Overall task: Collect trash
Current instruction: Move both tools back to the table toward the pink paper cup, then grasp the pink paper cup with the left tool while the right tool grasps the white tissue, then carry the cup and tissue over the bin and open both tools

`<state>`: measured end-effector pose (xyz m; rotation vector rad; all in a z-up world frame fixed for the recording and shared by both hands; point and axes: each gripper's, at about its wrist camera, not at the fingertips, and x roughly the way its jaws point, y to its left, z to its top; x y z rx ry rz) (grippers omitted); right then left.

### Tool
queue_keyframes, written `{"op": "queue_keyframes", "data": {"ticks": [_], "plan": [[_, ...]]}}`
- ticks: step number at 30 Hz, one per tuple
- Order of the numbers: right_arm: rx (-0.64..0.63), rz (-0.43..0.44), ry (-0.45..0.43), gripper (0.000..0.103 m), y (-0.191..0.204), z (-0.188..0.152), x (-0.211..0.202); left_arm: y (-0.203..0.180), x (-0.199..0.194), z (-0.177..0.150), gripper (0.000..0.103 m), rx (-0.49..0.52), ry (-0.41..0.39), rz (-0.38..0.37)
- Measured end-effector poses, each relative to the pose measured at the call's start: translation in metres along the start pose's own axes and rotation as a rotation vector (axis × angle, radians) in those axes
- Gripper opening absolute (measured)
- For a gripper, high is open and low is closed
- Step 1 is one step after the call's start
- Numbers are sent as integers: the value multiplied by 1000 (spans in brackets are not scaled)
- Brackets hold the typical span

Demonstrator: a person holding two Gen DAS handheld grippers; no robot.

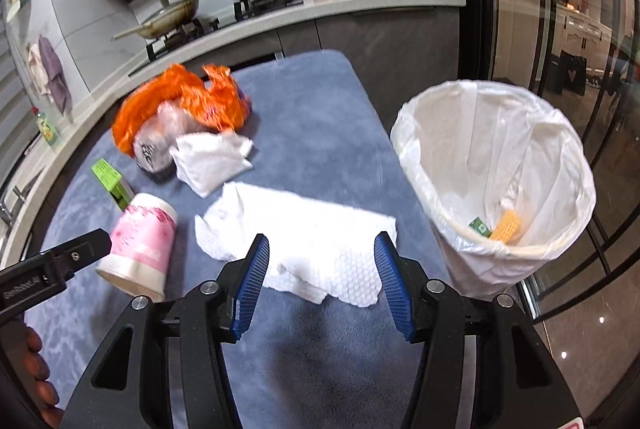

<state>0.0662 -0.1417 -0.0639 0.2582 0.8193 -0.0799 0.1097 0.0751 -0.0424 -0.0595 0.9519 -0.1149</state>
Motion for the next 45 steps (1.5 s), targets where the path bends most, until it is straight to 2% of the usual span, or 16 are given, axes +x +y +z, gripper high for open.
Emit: {"op": "queue_keyframes", "data": {"ticks": [3, 15, 18, 20, 22, 26, 28, 31, 34, 45], "plan": [[-1, -7, 21, 53, 1, -3, 11, 0, 8, -2, 88, -9, 9, -7], [8, -15, 67, 53, 0, -8, 39, -6, 41, -5, 88, 1, 67, -6], [7, -15, 69, 53, 0, -8, 40, -5, 45, -6, 86, 2, 74, -9], [3, -11, 71, 53, 1, -8, 40, -5, 47, -7, 80, 3, 82, -12], [-3, -11, 69, 49, 2, -8, 40, -5, 50, -8, 72, 5, 95, -23], [-8, -2, 69, 35, 3, -8, 38, -4, 49, -10, 71, 4, 90, -26], [-9, 1, 70, 23, 4, -8, 36, -3, 46, -10, 70, 2, 84, -24], [-12, 12, 64, 9, 4, -6, 32, -1, 39, -10, 69, 0, 69, -24], [-22, 22, 35, 6, 6, -2, 22, -1, 30, -8, 68, 3, 44, -24], [-14, 48, -123, 4, 3, 30, -34, -20, -17, 11, 68, 31, -67, -63]]}}
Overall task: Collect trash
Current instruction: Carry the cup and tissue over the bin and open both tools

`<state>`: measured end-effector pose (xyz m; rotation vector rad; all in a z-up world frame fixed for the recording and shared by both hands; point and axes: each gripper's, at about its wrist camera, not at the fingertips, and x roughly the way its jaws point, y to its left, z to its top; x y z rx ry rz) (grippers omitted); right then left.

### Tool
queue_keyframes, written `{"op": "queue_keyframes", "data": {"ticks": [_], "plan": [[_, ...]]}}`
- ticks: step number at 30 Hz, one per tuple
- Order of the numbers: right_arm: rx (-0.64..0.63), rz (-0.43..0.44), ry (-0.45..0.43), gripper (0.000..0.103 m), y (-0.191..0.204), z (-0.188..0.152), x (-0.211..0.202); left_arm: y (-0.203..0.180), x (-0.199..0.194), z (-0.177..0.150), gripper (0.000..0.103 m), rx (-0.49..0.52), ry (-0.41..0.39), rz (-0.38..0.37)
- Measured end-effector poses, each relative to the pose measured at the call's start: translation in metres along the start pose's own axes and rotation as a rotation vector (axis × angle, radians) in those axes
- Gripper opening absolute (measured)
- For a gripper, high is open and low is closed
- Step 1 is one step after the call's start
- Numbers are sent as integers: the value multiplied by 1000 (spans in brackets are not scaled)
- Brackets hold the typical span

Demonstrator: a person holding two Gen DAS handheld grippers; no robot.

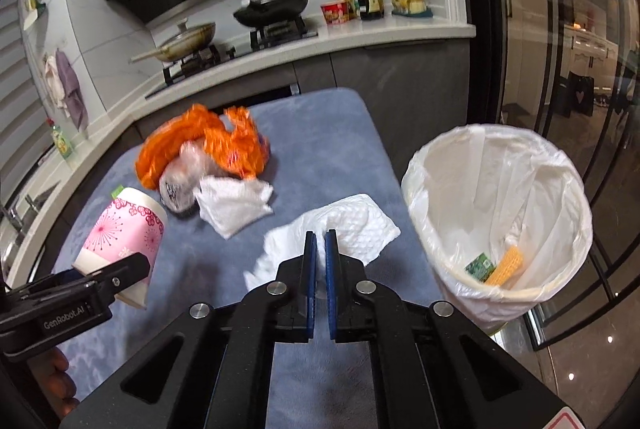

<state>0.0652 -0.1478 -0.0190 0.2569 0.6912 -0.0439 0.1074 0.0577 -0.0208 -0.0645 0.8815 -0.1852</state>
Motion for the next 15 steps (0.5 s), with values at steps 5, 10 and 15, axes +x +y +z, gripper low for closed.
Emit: {"op": "queue_keyframes", "data": {"ticks": [5, 10, 15], "plan": [[21, -16, -91, 4, -17, 24, -28, -25, -17, 13, 68, 41, -51, -37], [43, -55, -176, 4, -45, 46, -53, -53, -25, 23, 68, 93, -86, -70], [68, -105, -233, 4, -75, 62, -67, -87, -28, 35, 68, 150, -116, -106]]}}
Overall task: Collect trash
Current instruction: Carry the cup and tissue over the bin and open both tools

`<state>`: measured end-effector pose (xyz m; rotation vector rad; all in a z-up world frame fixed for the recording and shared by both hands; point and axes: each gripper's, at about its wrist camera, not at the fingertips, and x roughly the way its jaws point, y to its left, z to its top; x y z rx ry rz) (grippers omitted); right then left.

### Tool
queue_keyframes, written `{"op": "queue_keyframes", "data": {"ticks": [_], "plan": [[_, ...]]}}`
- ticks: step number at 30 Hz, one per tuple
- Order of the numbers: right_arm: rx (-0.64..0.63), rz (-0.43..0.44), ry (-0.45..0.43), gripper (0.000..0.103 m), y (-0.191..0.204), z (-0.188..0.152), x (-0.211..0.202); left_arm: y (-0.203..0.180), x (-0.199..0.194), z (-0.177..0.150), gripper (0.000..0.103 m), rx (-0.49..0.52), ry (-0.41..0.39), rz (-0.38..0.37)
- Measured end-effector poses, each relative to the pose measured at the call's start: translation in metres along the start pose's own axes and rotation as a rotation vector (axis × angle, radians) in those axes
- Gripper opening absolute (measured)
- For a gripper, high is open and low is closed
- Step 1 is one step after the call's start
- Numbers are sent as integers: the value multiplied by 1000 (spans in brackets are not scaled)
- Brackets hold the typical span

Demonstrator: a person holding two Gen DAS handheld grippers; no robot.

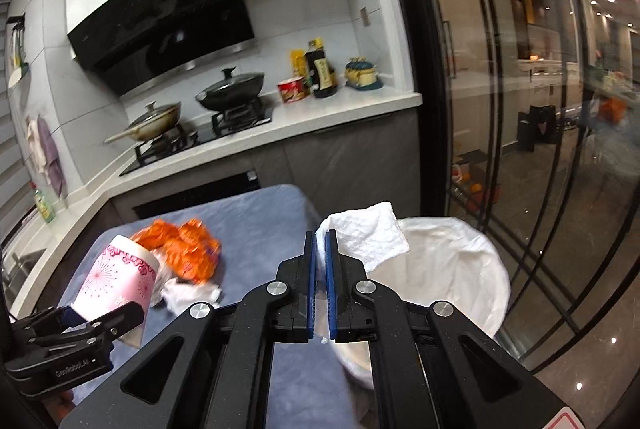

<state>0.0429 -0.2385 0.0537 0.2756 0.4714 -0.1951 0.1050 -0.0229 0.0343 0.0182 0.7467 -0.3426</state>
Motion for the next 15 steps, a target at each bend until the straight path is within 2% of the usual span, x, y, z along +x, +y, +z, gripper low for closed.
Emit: {"op": "queue_keyframes", "data": {"ticks": [7, 15], "plan": [[28, -63, -35, 4, -40, 15, 3, -49, 12, 16, 68, 81, -20, -43], [69, -82, 8, 4, -79, 15, 24, -96, 43, 18, 68, 157, -2, -81]]}}
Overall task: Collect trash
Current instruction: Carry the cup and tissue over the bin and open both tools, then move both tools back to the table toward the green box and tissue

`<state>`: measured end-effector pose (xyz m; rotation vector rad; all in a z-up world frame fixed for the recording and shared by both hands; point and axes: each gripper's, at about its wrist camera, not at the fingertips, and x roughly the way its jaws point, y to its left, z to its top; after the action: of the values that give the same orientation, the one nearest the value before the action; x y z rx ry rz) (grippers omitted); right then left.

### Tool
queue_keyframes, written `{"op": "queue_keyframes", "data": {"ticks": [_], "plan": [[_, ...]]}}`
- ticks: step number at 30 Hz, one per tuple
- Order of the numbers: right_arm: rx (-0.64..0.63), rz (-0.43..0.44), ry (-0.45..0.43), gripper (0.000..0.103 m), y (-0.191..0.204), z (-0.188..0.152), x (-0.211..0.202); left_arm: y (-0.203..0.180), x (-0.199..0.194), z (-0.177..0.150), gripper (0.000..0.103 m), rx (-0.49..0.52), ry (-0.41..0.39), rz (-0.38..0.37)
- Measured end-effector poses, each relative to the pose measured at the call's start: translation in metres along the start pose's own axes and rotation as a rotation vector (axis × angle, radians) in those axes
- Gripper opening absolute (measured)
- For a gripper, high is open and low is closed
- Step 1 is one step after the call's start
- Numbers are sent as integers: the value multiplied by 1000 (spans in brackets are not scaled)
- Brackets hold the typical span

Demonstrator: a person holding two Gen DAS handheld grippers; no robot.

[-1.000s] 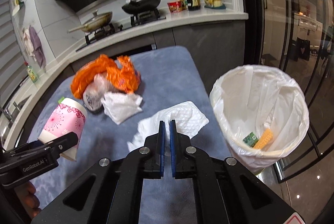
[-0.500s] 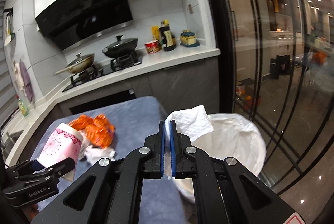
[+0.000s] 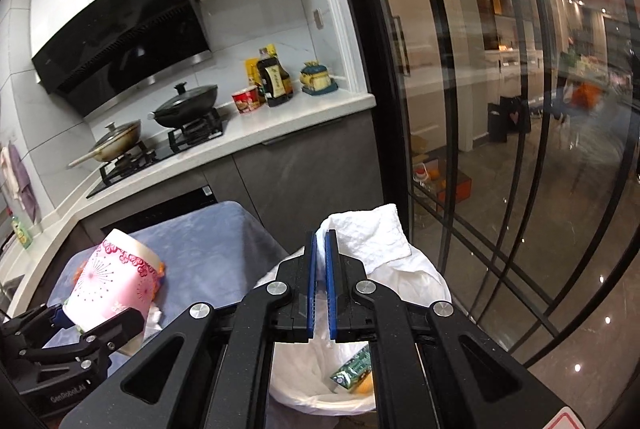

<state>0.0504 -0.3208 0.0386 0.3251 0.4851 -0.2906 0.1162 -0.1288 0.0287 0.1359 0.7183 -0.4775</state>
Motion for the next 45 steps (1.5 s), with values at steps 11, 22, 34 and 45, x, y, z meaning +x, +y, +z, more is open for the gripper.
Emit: {"op": "queue_keyframes", "data": {"ticks": [11, 22, 34, 45], "plan": [[46, -21, 60, 4, -30, -7, 33, -43, 41, 6, 68, 77, 47, -17], [35, -18, 72, 9, -30, -10, 43, -59, 63, 5, 71, 97, 92, -27], [43, -21, 37, 24, -29, -4, 32, -54, 61, 11, 82, 75, 79, -28], [39, 0, 8, 28, -17, -1, 18, -28, 44, 18, 83, 16, 42, -15]]}}
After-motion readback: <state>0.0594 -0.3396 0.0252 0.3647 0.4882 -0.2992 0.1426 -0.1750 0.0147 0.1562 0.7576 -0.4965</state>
